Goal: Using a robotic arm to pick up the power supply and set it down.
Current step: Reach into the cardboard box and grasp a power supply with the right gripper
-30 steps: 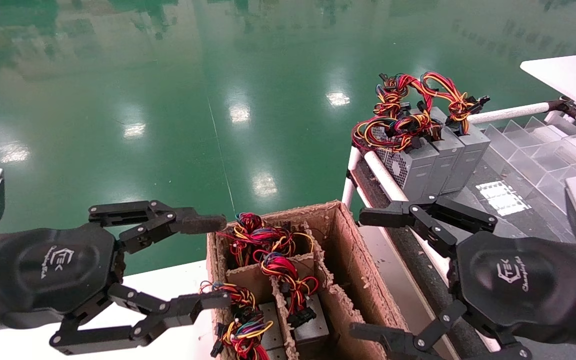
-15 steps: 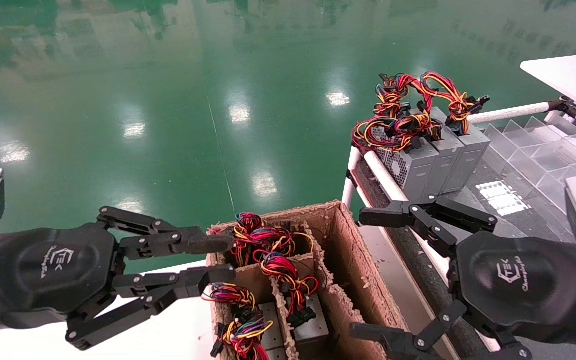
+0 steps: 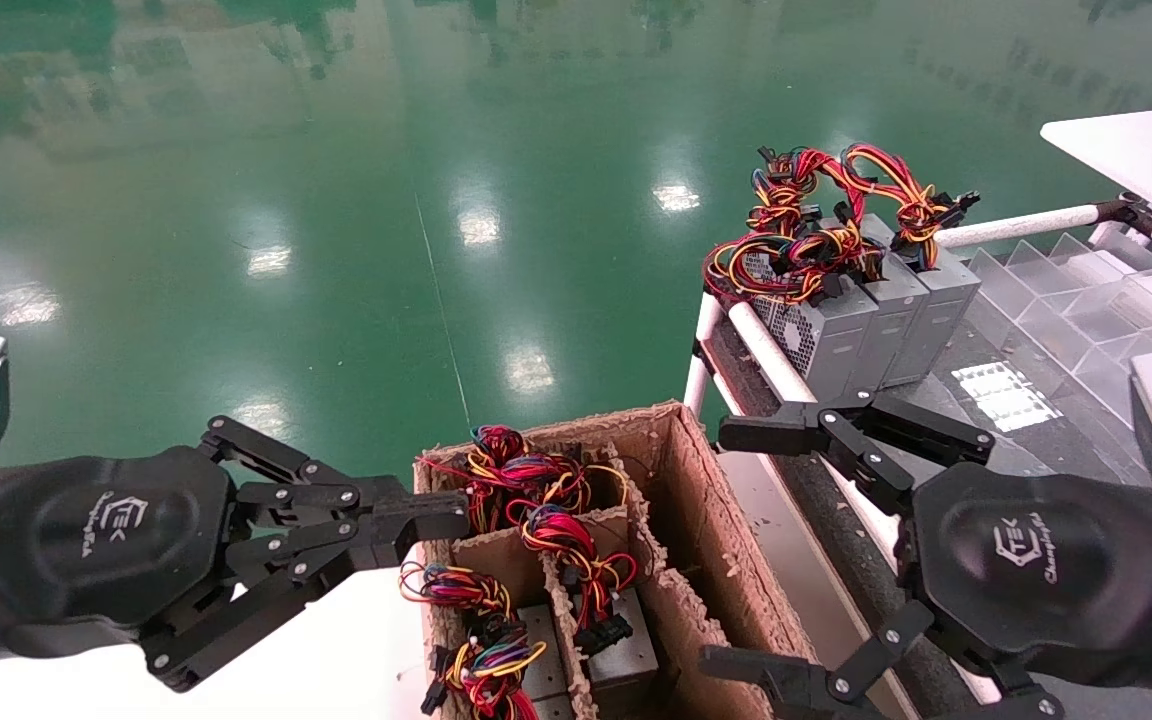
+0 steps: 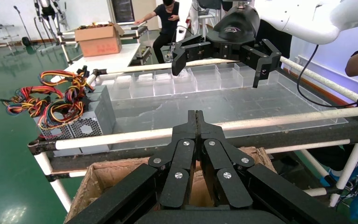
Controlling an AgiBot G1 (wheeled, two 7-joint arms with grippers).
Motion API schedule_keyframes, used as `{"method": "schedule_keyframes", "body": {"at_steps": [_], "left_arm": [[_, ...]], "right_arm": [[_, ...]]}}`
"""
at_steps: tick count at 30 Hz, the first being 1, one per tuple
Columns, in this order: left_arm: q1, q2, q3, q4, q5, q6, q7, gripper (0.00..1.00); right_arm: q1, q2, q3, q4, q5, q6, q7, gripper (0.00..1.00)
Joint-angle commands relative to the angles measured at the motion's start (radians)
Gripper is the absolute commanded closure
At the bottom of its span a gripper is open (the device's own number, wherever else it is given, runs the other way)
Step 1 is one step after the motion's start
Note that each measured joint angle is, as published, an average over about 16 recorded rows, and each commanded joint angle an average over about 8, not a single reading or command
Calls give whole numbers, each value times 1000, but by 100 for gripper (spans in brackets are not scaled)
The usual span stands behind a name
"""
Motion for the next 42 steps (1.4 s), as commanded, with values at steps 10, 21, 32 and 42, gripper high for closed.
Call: {"method": "schedule_keyframes", "body": {"at_steps": [10,21,32,42], "left_arm": [[0,0,0,0,0,0,0,0],[0,0,0,0,0,0,0,0],[0,0,0,1,0,0,0,0],[0,0,0,1,-1,0,1,0]], "right_arm": [[0,0,0,0,0,0,0,0],[-6,-4,-9,-8,-25,16,-2,0],[-14,-10,-38,-14,-77,36,15,0],[16,-122,-161,-80,-254,106,106,0]]}}
